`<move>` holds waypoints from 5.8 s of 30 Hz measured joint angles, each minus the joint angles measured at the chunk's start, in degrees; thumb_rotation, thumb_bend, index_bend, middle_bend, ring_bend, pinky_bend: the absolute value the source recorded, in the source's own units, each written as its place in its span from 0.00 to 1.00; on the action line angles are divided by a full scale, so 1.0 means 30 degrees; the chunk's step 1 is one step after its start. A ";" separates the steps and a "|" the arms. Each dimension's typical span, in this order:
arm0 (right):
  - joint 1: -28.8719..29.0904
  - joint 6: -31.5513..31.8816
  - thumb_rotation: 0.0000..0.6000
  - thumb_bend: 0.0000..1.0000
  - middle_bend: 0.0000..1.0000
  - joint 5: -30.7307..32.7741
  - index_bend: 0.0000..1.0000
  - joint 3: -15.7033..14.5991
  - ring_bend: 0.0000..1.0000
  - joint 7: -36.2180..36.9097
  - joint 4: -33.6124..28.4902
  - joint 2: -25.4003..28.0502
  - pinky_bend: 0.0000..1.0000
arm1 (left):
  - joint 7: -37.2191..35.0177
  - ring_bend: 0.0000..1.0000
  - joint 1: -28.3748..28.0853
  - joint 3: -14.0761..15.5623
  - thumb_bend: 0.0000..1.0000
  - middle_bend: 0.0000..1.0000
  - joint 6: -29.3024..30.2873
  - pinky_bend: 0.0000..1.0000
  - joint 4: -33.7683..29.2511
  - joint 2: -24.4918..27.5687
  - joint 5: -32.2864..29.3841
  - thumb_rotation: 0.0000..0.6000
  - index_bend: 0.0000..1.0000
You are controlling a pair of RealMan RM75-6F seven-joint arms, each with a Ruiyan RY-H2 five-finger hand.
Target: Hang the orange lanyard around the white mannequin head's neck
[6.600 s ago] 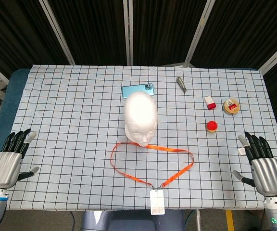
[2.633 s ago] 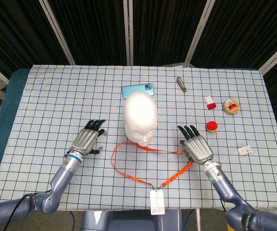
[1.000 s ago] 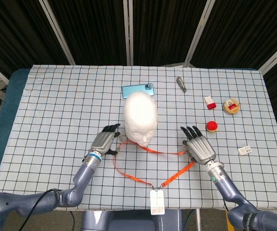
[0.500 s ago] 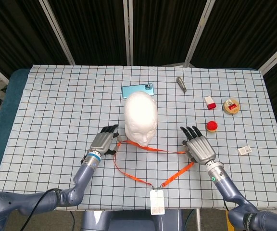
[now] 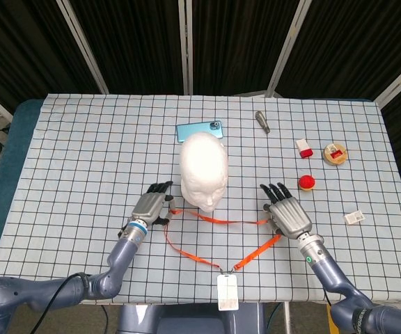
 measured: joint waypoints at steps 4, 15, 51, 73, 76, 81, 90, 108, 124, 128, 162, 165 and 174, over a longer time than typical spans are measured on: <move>-0.0016 0.0096 1.00 0.48 0.05 -0.0239 0.72 -0.0059 0.00 0.0093 -0.0044 0.0028 0.00 | 0.0034 0.00 -0.0041 0.0011 0.61 0.00 0.0060 0.00 -0.0012 -0.0033 -0.0008 1.00 0.63; -0.0132 0.0649 1.00 0.48 0.06 -0.1008 0.73 -0.0227 0.00 0.0165 -0.0447 0.0223 0.00 | -0.0143 0.00 0.0180 0.0286 0.61 0.00 0.0494 0.00 -0.0697 0.0274 0.0716 1.00 0.70; -0.0266 0.5532 1.00 0.48 0.06 -0.7256 0.74 -0.0129 0.00 0.1341 -0.2875 0.2320 0.00 | -0.4388 0.00 0.4079 0.2776 0.61 0.00 0.6436 0.00 -0.7824 0.7559 1.1410 1.00 0.74; -0.0048 0.5811 1.00 0.48 0.06 -0.3414 0.75 0.2922 0.00 0.2021 -0.6943 0.3304 0.00 | -0.4828 0.00 0.2835 -0.0730 0.61 0.00 0.5132 0.00 -0.9482 0.9269 0.7968 1.00 0.77; 0.0118 0.5491 1.00 0.48 0.06 -0.2341 0.75 0.3520 0.00 0.2013 -0.7517 0.3348 0.00 | -0.4066 0.00 0.2306 -0.1357 0.61 0.00 0.4664 0.00 -0.9750 0.9336 0.6754 1.00 0.77; 0.0558 0.4914 1.00 0.48 0.05 -0.0665 0.75 0.4473 0.00 0.1721 -0.7922 0.3375 0.00 | -0.2739 0.00 0.1439 -0.2271 0.61 0.00 0.4208 0.00 -1.0055 0.9533 0.5008 1.00 0.77; 0.1340 0.3866 1.00 0.48 0.05 0.2846 0.75 0.6292 0.00 0.1985 -0.8301 0.3506 0.00 | -0.0943 0.00 -0.0397 -0.3844 0.61 0.00 0.3428 0.00 -0.9978 0.9921 0.1565 1.00 0.78; 0.3503 0.0973 1.00 0.48 0.06 0.9880 0.76 0.8842 0.00 0.4114 -0.7308 0.3971 0.00 | -0.0091 0.00 -0.2170 -0.4554 0.65 0.00 0.3133 0.00 -0.8217 1.0019 -0.3276 1.00 0.77; 0.7169 -0.0188 1.00 0.48 0.06 1.4180 0.76 0.9024 0.00 0.0902 -0.2681 0.1996 0.00 | -0.0989 0.00 -0.3812 -0.4328 0.65 0.00 0.0788 0.00 -0.3679 0.8452 -0.5270 1.00 0.75; 0.7774 -0.0504 1.00 0.45 0.05 1.4918 0.61 0.9091 0.00 0.0686 -0.1422 0.1488 0.00 | -0.1286 0.00 -0.4119 -0.4236 0.57 0.00 0.0174 0.00 -0.2438 0.8000 -0.5499 1.00 0.42; 0.4531 0.1572 1.00 0.48 0.00 0.9924 0.05 0.5578 0.00 0.0621 -0.4270 0.4608 0.00 | -0.4460 0.00 -0.0872 -0.1809 0.16 0.00 0.1246 0.00 -0.4662 1.0584 0.1212 1.00 0.00; 0.3287 0.2406 1.00 0.46 0.00 0.8271 0.06 0.4758 0.00 0.1145 -0.5111 0.5408 0.00 | -0.4608 0.00 0.0183 -0.0936 0.17 0.00 0.1857 0.00 -0.6129 1.1593 0.2681 1.00 0.00; -0.0974 0.5419 1.00 0.46 0.00 0.2745 0.07 0.1666 0.00 0.4464 -0.6111 0.6908 0.00 | -0.5401 0.00 0.3461 0.2239 0.17 0.00 0.3834 0.00 -0.8959 1.3767 0.7607 1.00 0.00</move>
